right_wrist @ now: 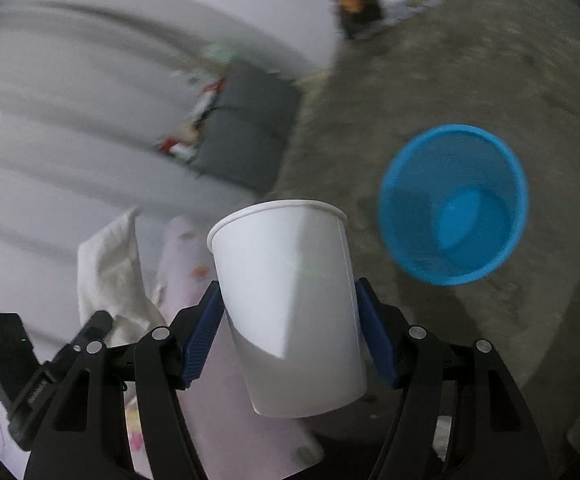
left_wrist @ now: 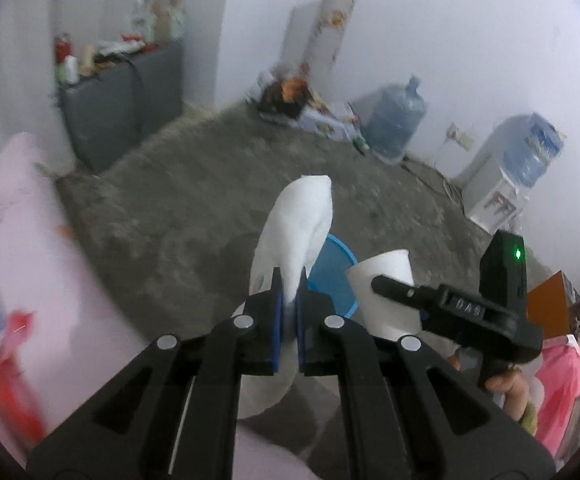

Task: Collect trash
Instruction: 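Carry the tissue and paper cup over the blue wastebasket with both tools, then open both tools to drop the tissue and cup into the wastebasket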

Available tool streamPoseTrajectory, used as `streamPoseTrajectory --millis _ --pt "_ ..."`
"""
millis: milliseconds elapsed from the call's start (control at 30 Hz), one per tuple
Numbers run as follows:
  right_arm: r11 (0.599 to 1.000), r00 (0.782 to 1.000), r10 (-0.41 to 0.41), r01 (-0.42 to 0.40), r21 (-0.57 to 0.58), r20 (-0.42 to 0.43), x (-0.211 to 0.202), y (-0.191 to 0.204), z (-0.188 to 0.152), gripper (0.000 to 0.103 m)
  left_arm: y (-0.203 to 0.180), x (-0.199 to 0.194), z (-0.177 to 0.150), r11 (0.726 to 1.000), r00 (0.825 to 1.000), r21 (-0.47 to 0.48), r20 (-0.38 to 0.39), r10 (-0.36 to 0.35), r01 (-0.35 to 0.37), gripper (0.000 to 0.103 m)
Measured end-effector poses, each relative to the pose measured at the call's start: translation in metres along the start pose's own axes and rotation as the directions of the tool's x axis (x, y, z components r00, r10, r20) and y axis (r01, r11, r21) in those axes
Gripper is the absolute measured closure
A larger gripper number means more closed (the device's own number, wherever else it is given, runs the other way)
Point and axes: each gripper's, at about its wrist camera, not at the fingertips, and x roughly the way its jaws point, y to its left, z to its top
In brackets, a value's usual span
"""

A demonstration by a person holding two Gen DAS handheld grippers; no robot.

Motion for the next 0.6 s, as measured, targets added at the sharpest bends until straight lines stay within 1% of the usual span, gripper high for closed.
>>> streamPoseTrajectory --millis 33,67,200,300,367,400,433,467,500,533,567,600 --pt "0.999 1.000 -0.019 0.019 0.027 0.002 0.005 -0.013 0.007 0.038 -0.003 0.014 0.005 1.000 1.000 -0.004 -0.016 -0.007 0.007 0.100" --pt "0.999 1.000 -0.027 0.027 0.044 -0.001 0.005 -0.026 0.014 0.038 -0.009 0.036 0.011 1.000 0.999 -0.009 -0.036 -0.012 0.011 0.100" --pt "0.992 0.997 -0.070 0.072 0.107 -0.027 0.032 -0.064 0.044 0.038 -0.024 0.104 0.028 0.999 0.995 -0.026 -0.095 -0.039 0.036 0.100" --pt "0.984 0.995 -0.091 0.097 0.149 -0.050 0.050 -0.083 0.060 0.038 -0.031 0.151 0.034 0.999 0.990 -0.034 -0.139 -0.035 0.031 0.100" --pt "0.979 0.992 -0.109 0.118 0.166 -0.063 0.063 -0.095 0.072 0.037 -0.030 0.178 0.036 0.998 0.985 -0.050 -0.167 -0.046 0.038 0.099" --pt "0.974 0.990 -0.124 0.133 0.180 -0.065 0.067 -0.099 0.076 0.036 -0.029 0.186 0.036 0.998 0.983 -0.053 -0.178 -0.046 0.038 0.093" --pt "0.968 0.988 -0.139 0.150 0.200 -0.068 0.074 -0.107 0.082 0.027 -0.029 0.196 0.034 0.998 0.981 -0.054 -0.187 -0.046 0.036 0.076" --pt "0.963 0.986 -0.153 0.164 0.212 -0.069 0.077 -0.113 0.085 0.022 -0.031 0.206 0.035 0.998 0.980 -0.056 -0.194 -0.050 0.040 0.060" --pt "0.957 0.983 -0.171 0.182 0.224 -0.070 0.079 -0.119 0.088 0.022 -0.032 0.212 0.035 0.998 0.980 -0.056 -0.192 -0.047 0.037 0.039" --pt "0.953 0.981 -0.183 0.194 0.234 -0.071 0.081 -0.123 0.090 0.021 -0.031 0.211 0.033 0.998 0.982 -0.052 -0.183 -0.037 0.028 0.034" --pt "0.949 0.979 -0.195 0.205 0.240 -0.067 0.082 -0.128 0.093 0.021 -0.032 0.213 0.032 0.999 0.985 -0.041 -0.170 -0.007 0.000 0.034" --pt "0.946 0.976 -0.207 0.216 0.244 -0.061 0.082 -0.131 0.095 0.021 -0.031 0.211 0.031 0.999 0.985 -0.042 -0.171 0.002 -0.009 0.034"
